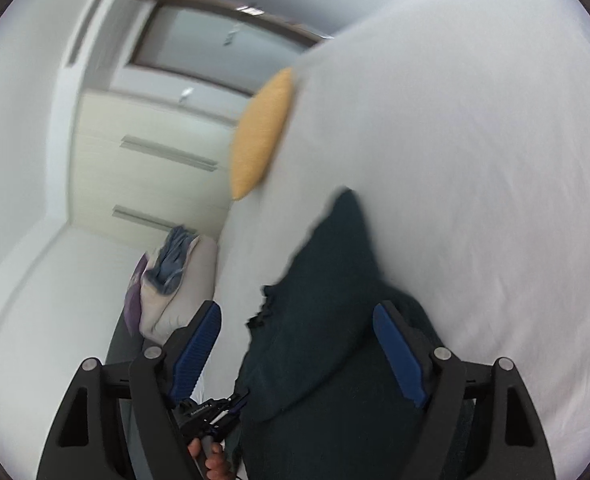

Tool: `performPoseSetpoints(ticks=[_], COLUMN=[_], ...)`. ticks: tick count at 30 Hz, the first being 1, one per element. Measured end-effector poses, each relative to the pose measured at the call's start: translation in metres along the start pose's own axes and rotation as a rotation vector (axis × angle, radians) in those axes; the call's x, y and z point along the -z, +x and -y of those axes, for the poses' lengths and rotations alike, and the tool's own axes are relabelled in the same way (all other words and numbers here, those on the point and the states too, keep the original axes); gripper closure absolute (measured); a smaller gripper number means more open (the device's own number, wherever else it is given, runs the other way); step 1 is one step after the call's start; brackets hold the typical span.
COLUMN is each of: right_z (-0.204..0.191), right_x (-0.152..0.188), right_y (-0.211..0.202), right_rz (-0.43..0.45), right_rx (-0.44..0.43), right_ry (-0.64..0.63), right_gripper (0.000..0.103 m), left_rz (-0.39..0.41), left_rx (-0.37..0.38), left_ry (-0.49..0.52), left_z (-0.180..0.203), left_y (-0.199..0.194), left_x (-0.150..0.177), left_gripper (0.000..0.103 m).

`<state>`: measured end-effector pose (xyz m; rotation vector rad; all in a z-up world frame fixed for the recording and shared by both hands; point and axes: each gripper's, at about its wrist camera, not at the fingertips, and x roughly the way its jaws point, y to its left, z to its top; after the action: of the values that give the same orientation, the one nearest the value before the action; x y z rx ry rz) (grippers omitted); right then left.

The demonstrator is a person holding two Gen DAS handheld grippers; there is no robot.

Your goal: Fold small clothes

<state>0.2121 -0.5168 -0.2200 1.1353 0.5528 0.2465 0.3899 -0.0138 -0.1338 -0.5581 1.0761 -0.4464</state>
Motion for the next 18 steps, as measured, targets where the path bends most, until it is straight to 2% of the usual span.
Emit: performPoseSetpoints(ticks=[3,5,6,8,9,10,12,15,18], right_z=[-0.007,-0.006,-0.004,0.008,0.013,0.018,0.032,0.048,0.05], right_x=[-0.017,-0.021,-0.023,-0.027,-0.03,-0.032,-0.041,-0.054,-0.053], right_y=[0.035,0.056,0.069,0.09,0.096,0.102,0.108,0.11,0.109], right_rz=[-0.13,-0.189,-0.224,-0.251,-0.26,-0.26,-0.24,-0.212,-0.203], right_rx=[0.005,-0.011,-0.009,0.055,0.076,0.099,0.14,0.123,0.126], right_ry=[-0.051,-0.058,-0.058,-0.038,-0.034,-0.035,-0.016,0.034,0.026], right_gripper=[0.026,0.029,0.034,0.036,0.037,0.039,0.057,0.067,0.069], left_rz=[-0.03,-0.061,-0.076,-0.107,-0.113,-0.104,-0.092,-0.064,-0.044], left_rx=[0.106,0.104,0.092,0.061,0.052,0.079,0.097,0.076,0.083], left_ry=[0.126,0.166,0.172,0.134,0.114,0.09,0.073,0.101,0.1], left_z=[0.037,0.046,0.045,0.033,0.026,0.016,0.011,0.011,0.007], left_y=[0.012,0.029,0.039,0.061,0.067,0.071,0.073,0.071,0.073], left_x=[0.013,0.019,0.021,0.022,0.021,0.018,0.013,0.005,0.002], left_gripper=[0.092,0.092,0.092,0.092,0.092,0.092,0.092,0.092,0.093])
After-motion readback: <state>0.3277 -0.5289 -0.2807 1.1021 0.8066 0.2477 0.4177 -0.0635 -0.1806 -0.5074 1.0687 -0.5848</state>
